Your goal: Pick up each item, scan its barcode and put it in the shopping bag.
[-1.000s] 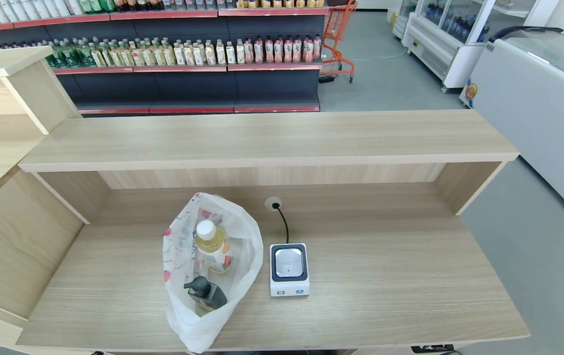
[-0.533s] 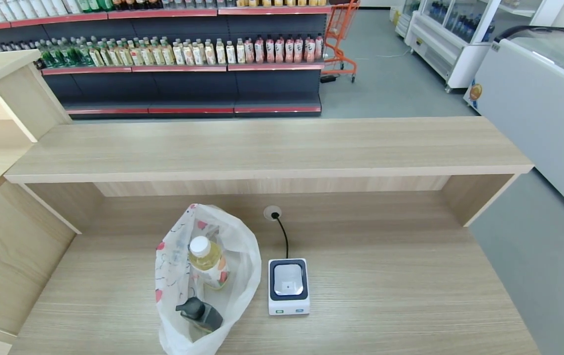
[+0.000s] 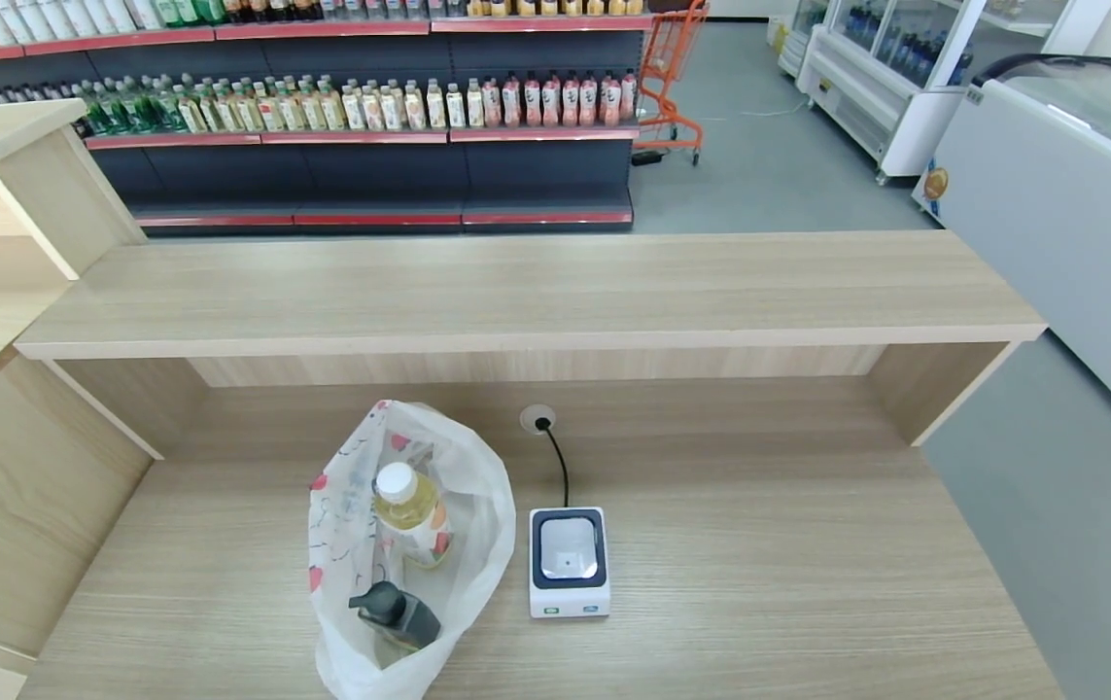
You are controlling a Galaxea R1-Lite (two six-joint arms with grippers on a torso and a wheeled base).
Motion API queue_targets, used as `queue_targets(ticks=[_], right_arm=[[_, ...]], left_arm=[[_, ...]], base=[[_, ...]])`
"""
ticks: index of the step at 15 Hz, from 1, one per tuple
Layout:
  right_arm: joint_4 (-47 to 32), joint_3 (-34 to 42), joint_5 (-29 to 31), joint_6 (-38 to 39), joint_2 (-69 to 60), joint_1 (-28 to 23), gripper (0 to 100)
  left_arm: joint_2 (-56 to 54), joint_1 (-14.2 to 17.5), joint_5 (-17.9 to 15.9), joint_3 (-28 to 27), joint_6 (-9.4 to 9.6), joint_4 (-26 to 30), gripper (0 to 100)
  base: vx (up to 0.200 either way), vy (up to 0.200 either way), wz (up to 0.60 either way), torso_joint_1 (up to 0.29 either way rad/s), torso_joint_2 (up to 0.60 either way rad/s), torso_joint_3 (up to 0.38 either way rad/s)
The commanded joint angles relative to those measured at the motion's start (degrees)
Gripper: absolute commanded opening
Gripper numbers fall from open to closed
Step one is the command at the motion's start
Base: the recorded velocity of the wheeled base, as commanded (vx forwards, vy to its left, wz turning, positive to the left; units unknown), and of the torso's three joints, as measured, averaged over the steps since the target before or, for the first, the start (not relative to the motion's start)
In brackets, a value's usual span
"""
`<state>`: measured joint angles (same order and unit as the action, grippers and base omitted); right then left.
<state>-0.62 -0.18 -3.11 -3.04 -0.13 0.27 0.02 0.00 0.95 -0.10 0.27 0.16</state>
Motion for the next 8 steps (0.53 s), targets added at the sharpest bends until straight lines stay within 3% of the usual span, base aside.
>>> queue_targets(ticks=[1,8], right_arm=[[0.0,0.0,-0.1,0.0,0.1,0.0,0],[0.0,0.0,-0.1,0.0,0.1,0.0,0]], left_arm=[[0.0,0.0,0.0,0.0,0.0,0.0,100],[0.0,0.0,0.0,0.0,0.0,0.0,100]], base=[[0.0,0.0,0.0,0.0,0.0,0.0],[0.0,0.0,0.0,0.0,0.0,0.0]])
